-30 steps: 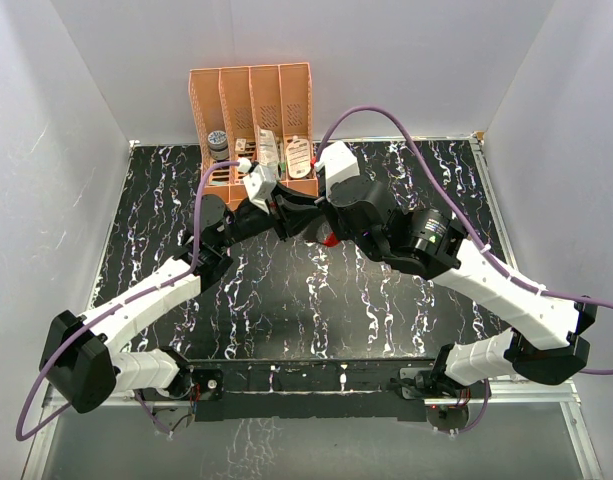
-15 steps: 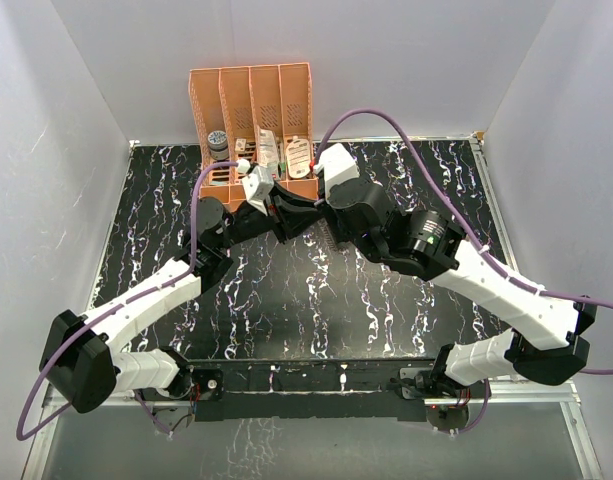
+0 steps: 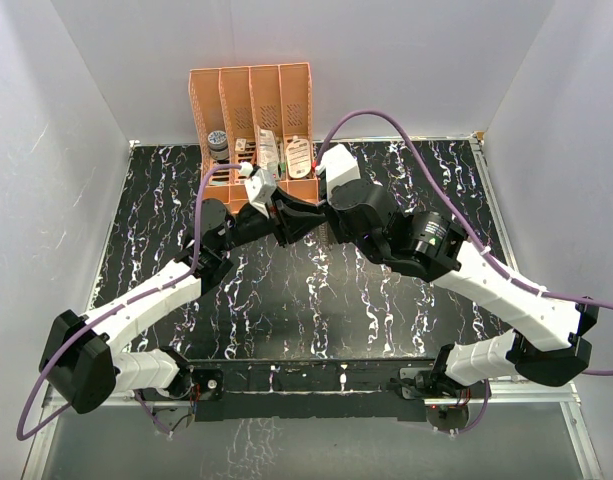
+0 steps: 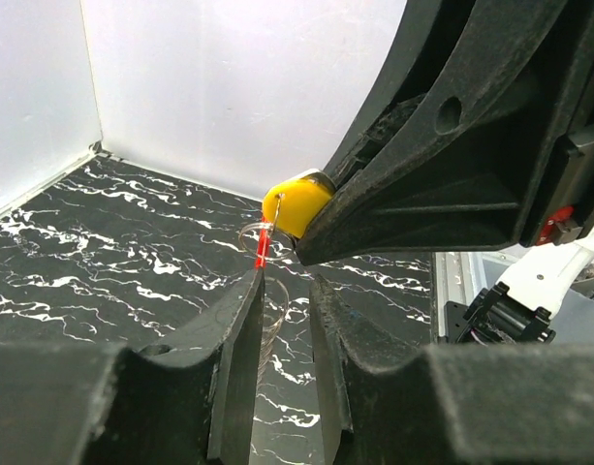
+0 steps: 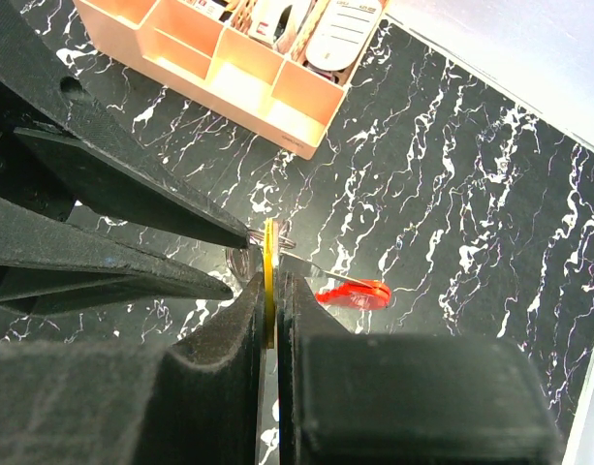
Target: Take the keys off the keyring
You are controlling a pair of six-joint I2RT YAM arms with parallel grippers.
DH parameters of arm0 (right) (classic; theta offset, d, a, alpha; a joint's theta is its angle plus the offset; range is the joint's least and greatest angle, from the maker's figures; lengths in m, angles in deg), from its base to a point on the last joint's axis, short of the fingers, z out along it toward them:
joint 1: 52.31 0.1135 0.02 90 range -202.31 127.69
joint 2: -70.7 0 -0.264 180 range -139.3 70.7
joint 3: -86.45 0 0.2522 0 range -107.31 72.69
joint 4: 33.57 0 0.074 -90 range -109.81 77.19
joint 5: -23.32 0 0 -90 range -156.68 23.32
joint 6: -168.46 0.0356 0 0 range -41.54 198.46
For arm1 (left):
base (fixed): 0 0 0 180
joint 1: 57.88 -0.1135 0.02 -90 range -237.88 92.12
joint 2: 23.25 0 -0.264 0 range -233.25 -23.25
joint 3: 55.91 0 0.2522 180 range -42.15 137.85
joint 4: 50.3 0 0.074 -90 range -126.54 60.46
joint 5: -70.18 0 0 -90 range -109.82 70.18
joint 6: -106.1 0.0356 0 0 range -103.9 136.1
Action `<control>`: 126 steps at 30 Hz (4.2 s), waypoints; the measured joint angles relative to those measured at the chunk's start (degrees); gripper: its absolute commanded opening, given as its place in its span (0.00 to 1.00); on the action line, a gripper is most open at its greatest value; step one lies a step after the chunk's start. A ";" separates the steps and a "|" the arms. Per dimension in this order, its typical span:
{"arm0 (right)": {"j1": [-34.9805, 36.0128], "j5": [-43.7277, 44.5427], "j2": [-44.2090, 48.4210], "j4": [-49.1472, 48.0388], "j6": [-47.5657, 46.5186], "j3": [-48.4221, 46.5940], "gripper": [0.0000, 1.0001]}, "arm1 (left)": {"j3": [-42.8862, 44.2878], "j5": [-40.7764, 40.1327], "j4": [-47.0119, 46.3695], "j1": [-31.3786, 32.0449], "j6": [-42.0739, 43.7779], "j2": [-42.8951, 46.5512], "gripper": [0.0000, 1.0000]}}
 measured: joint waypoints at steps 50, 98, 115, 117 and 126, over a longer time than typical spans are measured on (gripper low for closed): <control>0.74 1.01 0.13 0.13 -1.09 -0.02 0.00 | 0.61 5.92 -10.47 -0.13 -5.07 -4.28 0.22; 11.08 23.10 -10.93 23.10 0.44 -20.46 0.00 | 1.05 12.83 -9.38 -0.04 -9.49 -2.16 0.25; 11.13 28.50 -4.35 12.76 -5.14 -14.71 0.00 | 8.61 4.46 4.50 -0.02 -1.14 3.80 0.27; 11.13 28.48 -4.31 12.04 -5.51 -14.34 0.00 | 8.74 3.34 4.72 -0.02 -0.42 1.81 0.27; 11.13 28.02 -3.76 10.51 -5.99 -12.79 0.00 | 10.12 0.63 3.21 -0.02 1.09 -2.03 0.29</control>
